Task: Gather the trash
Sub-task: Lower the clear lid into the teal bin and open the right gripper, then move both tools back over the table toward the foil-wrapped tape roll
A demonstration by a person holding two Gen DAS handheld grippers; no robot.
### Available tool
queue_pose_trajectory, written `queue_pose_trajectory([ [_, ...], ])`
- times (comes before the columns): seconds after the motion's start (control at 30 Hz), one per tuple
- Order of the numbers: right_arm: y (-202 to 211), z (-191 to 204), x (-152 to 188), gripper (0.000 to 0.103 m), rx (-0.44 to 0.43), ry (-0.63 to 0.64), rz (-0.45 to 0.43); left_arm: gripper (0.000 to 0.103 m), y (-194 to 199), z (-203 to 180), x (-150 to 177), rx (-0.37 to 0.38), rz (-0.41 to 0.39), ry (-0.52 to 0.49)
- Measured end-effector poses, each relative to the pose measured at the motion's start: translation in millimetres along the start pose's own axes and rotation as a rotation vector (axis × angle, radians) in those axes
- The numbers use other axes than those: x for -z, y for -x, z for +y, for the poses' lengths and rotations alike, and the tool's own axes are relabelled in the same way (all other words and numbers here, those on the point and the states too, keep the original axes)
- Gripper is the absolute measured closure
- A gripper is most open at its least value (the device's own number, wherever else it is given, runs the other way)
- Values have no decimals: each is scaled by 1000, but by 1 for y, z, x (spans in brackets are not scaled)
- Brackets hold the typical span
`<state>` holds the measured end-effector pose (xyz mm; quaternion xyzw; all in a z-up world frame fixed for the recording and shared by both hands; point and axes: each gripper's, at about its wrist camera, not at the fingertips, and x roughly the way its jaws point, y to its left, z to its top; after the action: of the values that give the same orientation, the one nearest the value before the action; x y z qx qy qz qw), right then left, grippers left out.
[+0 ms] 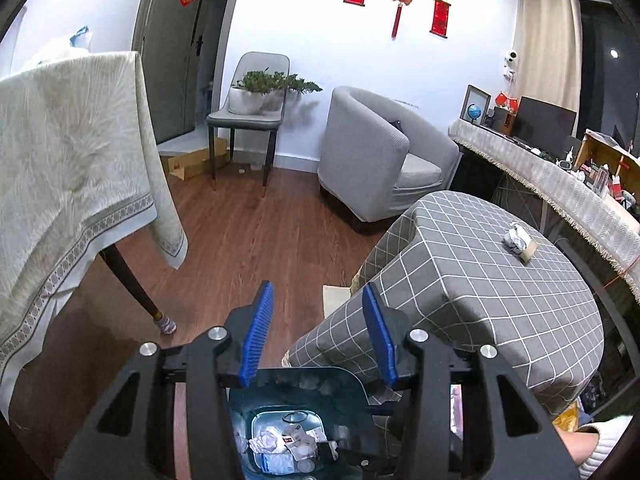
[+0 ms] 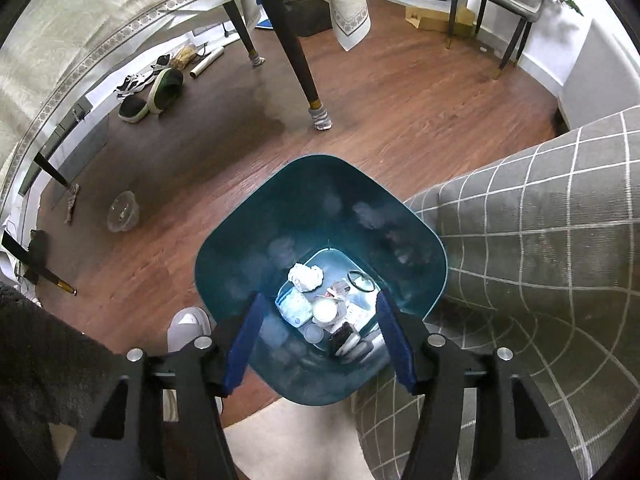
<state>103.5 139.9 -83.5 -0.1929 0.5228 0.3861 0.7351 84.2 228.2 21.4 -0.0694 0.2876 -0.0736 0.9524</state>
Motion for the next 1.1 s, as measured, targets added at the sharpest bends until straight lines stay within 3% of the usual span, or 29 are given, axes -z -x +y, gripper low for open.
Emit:
queue_pose_trajectory([
  [0.37,65,-9,-5,44,-45,-19,-178,55,2,-13,-12,9,-38,-3],
  [0.67,108,-19,2,44,-57,-29,-267,53,6,-37,-27,30,-68,-20],
  [0.9,148,-44,19,44,-2,-61,-366,47,-2,-56,-30,48,-61,-37],
  [1.1,169,-75,37,44,51,-117,-399,43,-14,-83,-33,79,-50,-58],
])
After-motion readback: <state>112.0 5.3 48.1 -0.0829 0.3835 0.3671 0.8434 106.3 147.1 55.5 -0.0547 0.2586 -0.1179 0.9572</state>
